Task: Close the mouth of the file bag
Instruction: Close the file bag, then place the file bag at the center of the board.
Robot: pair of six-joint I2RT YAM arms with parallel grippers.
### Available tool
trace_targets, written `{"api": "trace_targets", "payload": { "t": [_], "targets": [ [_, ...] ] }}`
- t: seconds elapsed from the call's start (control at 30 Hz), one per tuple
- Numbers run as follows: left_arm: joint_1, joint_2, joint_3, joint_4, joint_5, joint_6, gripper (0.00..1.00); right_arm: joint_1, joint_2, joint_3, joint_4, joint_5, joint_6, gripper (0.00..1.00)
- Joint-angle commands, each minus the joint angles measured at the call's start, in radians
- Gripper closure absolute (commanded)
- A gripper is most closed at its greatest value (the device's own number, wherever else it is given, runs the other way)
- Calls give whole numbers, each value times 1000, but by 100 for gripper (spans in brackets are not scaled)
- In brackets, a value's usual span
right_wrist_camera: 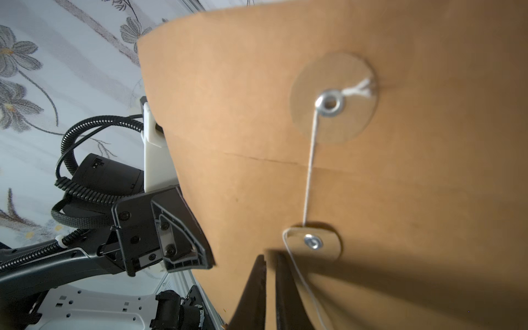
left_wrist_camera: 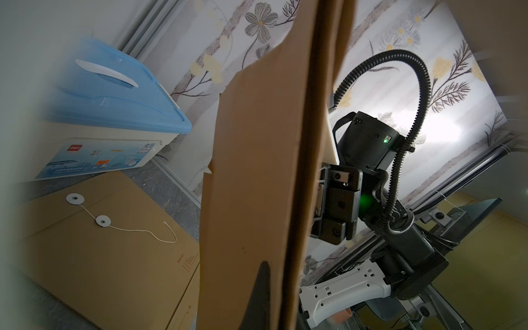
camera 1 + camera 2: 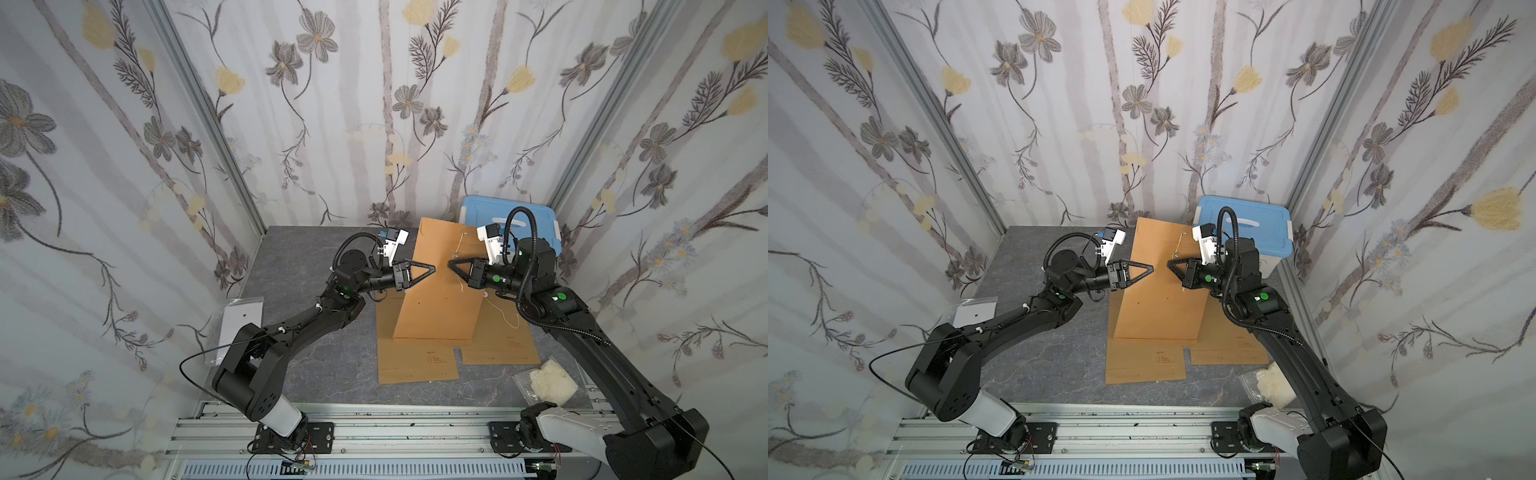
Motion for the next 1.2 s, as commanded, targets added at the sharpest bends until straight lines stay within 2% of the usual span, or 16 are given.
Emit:
{"api": "trace_targets", "payload": {
  "t": [0.0,0.23,0.57,0.67,0.83,1.07,1.17],
  "targets": [
    [-1,-9,-4,69,13,-5,100,-12,-22,-37,72,-17,28,89],
    [-2,-8,-10,66,10,1,100,-47,-106,-74,-48,94,-40,89],
    [0,-8,-12,71,3,-4,100,-58,-114,-82,-61,79,-36,87],
    [5,-20,-17,62,-3,3,100,-69,-121,-88,-98,135,-37,86],
    [28,-53,-37,25,-9,21,100,-129,-144,-131,-98,184,2,79],
    [91,-127,-112,-19,-11,28,100,-169,-142,-147,-106,191,-6,74],
    [134,-192,-156,-125,-27,72,100,-173,-135,-149,-97,186,-2,67]
  ]
}}
